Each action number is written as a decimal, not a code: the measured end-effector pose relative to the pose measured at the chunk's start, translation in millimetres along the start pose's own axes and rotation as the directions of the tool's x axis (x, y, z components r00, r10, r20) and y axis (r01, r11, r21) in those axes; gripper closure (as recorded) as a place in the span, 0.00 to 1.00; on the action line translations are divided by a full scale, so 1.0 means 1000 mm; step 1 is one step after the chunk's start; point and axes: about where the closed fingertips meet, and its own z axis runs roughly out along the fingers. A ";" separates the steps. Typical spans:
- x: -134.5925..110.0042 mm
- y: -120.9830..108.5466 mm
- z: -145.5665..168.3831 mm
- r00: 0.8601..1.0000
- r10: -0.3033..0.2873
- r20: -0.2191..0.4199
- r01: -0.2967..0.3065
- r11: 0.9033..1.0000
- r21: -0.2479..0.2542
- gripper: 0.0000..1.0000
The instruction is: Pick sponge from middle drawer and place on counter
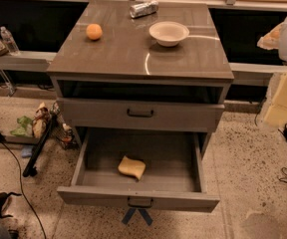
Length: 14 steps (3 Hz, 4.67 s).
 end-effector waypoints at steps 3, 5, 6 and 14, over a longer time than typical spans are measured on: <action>-0.025 0.014 0.061 0.981 0.042 0.189 -0.031 0.998 -0.061 0.00; -0.085 0.043 0.188 0.954 0.099 0.284 -0.069 0.991 -0.113 0.00; -0.116 0.063 0.249 0.950 0.114 0.290 -0.081 0.989 -0.124 0.00; -0.125 0.039 0.443 0.770 0.467 0.434 -0.406 0.884 -0.230 0.00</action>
Offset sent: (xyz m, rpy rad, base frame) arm 0.0087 0.0140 -0.0374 0.1769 -0.0036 0.0149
